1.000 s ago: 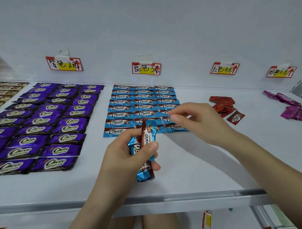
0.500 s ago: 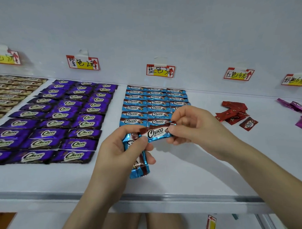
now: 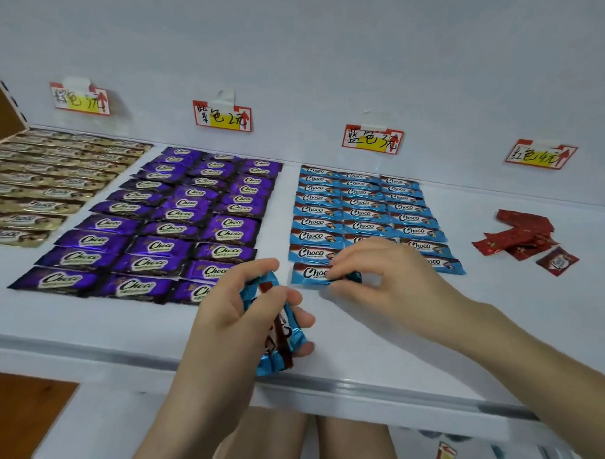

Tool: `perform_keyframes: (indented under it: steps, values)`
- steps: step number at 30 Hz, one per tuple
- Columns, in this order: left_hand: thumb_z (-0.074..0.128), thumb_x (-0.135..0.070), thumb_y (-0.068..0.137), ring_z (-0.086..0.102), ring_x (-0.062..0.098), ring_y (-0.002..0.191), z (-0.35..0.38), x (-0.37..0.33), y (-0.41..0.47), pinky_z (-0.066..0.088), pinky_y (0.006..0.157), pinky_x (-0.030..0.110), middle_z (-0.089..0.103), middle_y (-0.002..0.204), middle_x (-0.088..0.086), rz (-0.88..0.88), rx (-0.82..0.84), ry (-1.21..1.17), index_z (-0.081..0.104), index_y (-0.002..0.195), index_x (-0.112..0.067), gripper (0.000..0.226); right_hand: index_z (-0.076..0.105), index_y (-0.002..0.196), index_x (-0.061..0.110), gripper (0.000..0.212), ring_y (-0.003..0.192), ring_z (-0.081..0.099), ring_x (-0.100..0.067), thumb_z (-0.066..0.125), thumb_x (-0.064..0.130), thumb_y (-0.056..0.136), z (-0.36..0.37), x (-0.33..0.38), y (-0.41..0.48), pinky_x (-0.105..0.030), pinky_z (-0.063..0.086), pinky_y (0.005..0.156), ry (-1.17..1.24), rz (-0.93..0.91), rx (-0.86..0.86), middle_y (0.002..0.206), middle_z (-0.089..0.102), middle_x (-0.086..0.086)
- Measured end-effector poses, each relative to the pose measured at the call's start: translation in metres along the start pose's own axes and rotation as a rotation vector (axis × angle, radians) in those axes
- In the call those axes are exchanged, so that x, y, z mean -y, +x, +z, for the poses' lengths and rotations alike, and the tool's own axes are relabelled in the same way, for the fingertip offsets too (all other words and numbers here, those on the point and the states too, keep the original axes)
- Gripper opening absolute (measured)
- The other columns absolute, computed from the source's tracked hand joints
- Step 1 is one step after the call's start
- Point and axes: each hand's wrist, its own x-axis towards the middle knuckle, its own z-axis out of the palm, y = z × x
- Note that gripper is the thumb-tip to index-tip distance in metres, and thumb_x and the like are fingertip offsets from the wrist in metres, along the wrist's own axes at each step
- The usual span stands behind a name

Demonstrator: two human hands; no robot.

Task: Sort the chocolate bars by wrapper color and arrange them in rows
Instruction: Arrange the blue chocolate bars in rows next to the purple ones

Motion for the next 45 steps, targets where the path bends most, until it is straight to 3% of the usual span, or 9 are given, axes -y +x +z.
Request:
perform_keyframes:
  steps: [3, 5, 20, 25, 32, 37, 45]
  values:
    - [0.052, -0.002, 0.089, 0.067, 0.015, 0.055, -0.003, -0.003, -0.003, 0.051, 0.042, 0.025, 0.068, 0.065, 0.002, 0.020, -0.009, -0.017, 0.058, 0.103, -0.017, 0.021, 0.074, 0.080, 0.016, 0.021, 0.081, 0.061, -0.019, 0.061, 0.031, 0.075, 0.013, 0.003, 0.003, -0.027, 0.044, 0.069, -0.202, -0.064, 0.033, 0.085, 0.069, 0.001]
    - [0.052, -0.001, 0.089, 0.068, 0.016, 0.055, -0.005, -0.004, -0.003, 0.051, 0.042, 0.025, 0.068, 0.065, 0.002, 0.029, -0.021, -0.031, 0.057, 0.103, -0.017, 0.022, 0.074, 0.082, 0.017, 0.021, 0.082, 0.060, -0.022, 0.060, 0.031, 0.077, 0.015, 0.000, 0.004, -0.027, 0.043, 0.068, -0.238, -0.032, 0.050, 0.086, 0.067, 0.002]
    - [0.053, -0.007, 0.090, 0.071, 0.020, 0.062, -0.006, -0.001, 0.000, 0.053, 0.044, 0.028, 0.072, 0.079, 0.003, 0.007, -0.001, -0.062, 0.052, 0.109, -0.010, 0.019, 0.073, 0.089, 0.018, 0.025, 0.091, 0.052, -0.015, 0.053, 0.032, 0.083, 0.016, -0.006, 0.007, -0.024, 0.036, 0.071, -0.206, 0.068, 0.056, 0.092, 0.064, 0.001]
    - [0.053, -0.007, 0.090, 0.071, 0.020, 0.061, -0.005, -0.001, 0.000, 0.053, 0.043, 0.027, 0.073, 0.079, 0.003, 0.000, 0.004, -0.068, 0.051, 0.112, -0.010, 0.022, 0.072, 0.093, 0.019, 0.018, 0.095, 0.051, -0.017, 0.057, 0.027, 0.088, 0.015, -0.006, 0.006, -0.032, 0.043, 0.076, -0.202, 0.064, 0.068, 0.096, 0.063, 0.000]
    - [0.053, -0.008, 0.089, 0.071, 0.020, 0.062, -0.005, 0.000, -0.001, 0.054, 0.044, 0.027, 0.073, 0.079, 0.002, -0.003, 0.007, -0.067, 0.051, 0.112, -0.009, 0.023, 0.068, 0.102, 0.018, 0.026, 0.101, 0.050, -0.014, 0.057, 0.036, 0.088, 0.013, -0.002, 0.011, -0.028, 0.041, 0.080, -0.213, 0.046, 0.078, 0.105, 0.062, 0.003]
    - [0.052, -0.007, 0.090, 0.071, 0.020, 0.061, -0.006, -0.001, -0.002, 0.053, 0.043, 0.027, 0.073, 0.079, 0.003, 0.001, 0.005, -0.071, 0.051, 0.111, -0.008, 0.021, 0.066, 0.108, 0.019, 0.027, 0.105, 0.050, -0.013, 0.052, 0.035, 0.091, 0.015, 0.001, 0.016, -0.036, 0.045, 0.086, -0.239, 0.022, 0.161, 0.111, 0.062, 0.004]
    - [0.052, -0.007, 0.089, 0.071, 0.020, 0.061, -0.008, 0.000, -0.001, 0.053, 0.043, 0.027, 0.073, 0.079, 0.003, 0.002, 0.007, -0.074, 0.052, 0.109, -0.008, 0.020, 0.066, 0.109, 0.020, 0.026, 0.104, 0.050, -0.012, 0.053, 0.034, 0.091, 0.017, 0.000, 0.017, -0.034, 0.045, 0.086, -0.241, 0.023, 0.149, 0.111, 0.061, 0.006]
